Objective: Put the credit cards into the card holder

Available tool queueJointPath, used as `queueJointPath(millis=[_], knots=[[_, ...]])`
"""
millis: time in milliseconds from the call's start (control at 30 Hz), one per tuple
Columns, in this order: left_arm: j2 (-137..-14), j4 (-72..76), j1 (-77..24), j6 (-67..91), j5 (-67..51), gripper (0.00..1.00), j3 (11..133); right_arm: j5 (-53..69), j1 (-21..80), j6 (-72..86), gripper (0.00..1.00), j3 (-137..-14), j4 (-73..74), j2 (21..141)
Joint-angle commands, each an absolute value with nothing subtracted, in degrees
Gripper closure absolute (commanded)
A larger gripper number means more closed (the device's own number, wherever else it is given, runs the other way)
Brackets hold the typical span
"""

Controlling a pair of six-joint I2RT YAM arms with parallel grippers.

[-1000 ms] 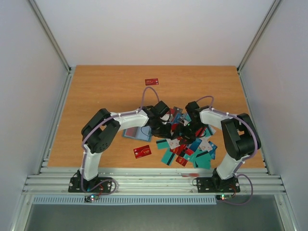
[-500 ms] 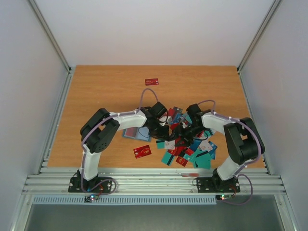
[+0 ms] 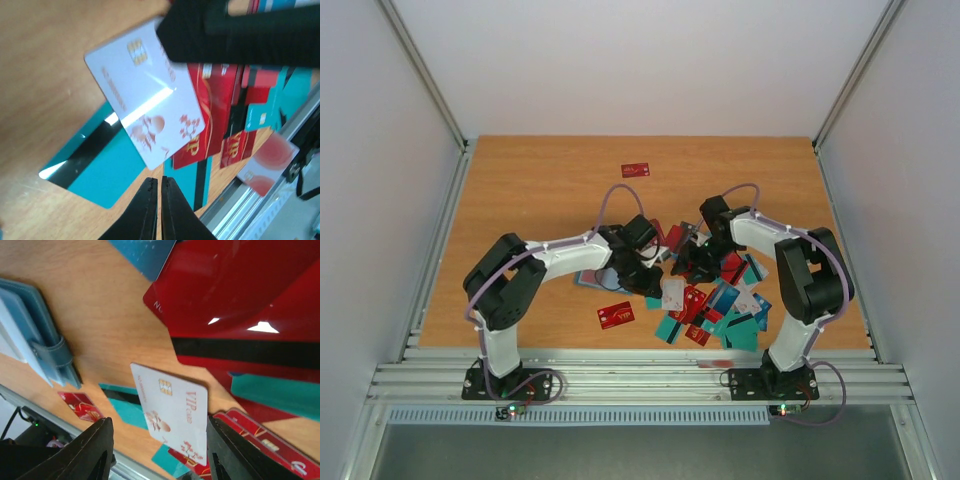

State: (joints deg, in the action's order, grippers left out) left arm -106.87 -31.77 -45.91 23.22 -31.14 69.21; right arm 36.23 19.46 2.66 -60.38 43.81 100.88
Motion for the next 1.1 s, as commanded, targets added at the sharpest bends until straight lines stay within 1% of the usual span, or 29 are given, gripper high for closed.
queueJointPath(millis=[0, 167, 500, 800, 1067], knots=[[-103.9, -29.2, -47.2, 20.1, -34.1, 0.94, 65.2, 33.6, 18.9, -1.1, 0.47, -62.9, 43.2, 102.8], [-101.7, -22.9, -47.9, 21.1, -36.2, 0.95, 61.2, 36.7, 16.8, -2.2, 0.48, -61.2, 40.5, 103.7], [-104.6, -20.3, -49.8, 20.2, -37.5, 0.95, 62.1, 41.9, 16.0, -4.8, 0.48, -58.9, 37.5, 106.1], [-111.0, -21.0, -50.9, 17.8, -37.2, 0.97, 62.1, 41.5, 16.0, -5.7, 0.48, -57.2, 36.8, 107.8], [-113.7, -21.0, -50.8, 17.3, -34.8, 0.99, 60.8, 39.8, 16.0, -7.2, 0.48, -54.1, 37.0, 106.0]])
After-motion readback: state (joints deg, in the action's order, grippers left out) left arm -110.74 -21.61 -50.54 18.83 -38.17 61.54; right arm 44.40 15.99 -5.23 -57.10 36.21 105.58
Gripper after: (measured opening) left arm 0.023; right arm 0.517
